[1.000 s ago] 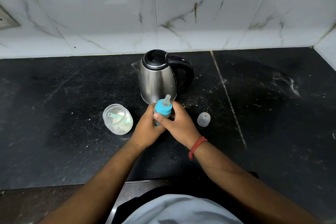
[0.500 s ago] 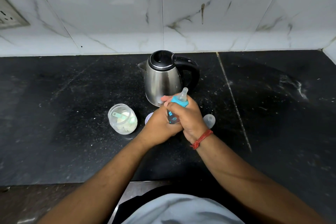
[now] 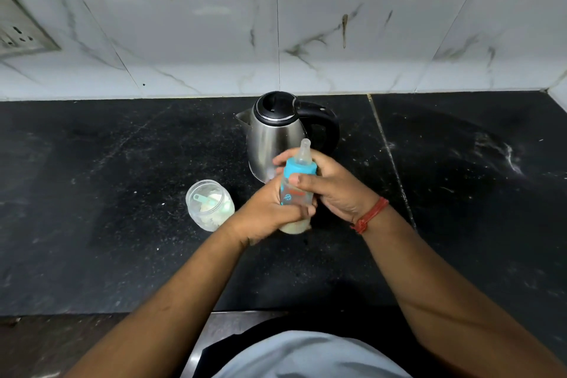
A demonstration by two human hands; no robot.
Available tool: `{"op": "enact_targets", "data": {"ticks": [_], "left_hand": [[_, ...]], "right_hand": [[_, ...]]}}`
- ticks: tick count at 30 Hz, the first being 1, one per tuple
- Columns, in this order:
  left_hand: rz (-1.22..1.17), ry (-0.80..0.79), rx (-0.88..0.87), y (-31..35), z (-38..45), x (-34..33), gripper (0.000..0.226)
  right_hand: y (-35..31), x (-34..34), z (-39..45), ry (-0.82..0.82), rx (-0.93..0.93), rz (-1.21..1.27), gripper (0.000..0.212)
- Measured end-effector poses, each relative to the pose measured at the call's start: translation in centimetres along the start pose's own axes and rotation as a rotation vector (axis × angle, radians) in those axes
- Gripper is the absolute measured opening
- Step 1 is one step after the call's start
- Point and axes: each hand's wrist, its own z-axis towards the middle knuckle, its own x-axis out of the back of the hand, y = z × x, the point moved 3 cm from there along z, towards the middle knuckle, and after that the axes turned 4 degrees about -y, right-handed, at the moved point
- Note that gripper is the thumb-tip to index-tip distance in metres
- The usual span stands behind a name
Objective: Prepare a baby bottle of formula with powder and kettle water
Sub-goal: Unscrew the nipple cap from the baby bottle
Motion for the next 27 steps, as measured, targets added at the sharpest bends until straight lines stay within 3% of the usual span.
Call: {"op": "enact_targets", "data": {"ticks": [3,6,10,18,27], "left_hand": [[0.175,0.164,-0.042,0.0,0.2,1.2,0.035],[0.226,0.173,-0.067,0.2,0.1,1.6,0.040],[0.213,0.139,-0.059,0.2,-0.2,1.4,0.043],[0.084,0.064,-0.022,0.4,-0.7,1.3,0.037],[0.155,0.134,-0.051,0.1,-0.7,1.2,0.047]], "right_hand": [[0.2,0.7,0.0,0.246,0.045,-0.141,0.052],[0.3,0.7,-0.3,0.334,0.113,-0.240,0.057],[0.4,0.6,-0.5,0.319,0.145,-0.227,0.057],[0.1,0.3,-0.8,0.174,0.113,0.070,0.047],[-0.1,-0.7,-0.5,0.347,0.112,-0.206,0.062]]}}
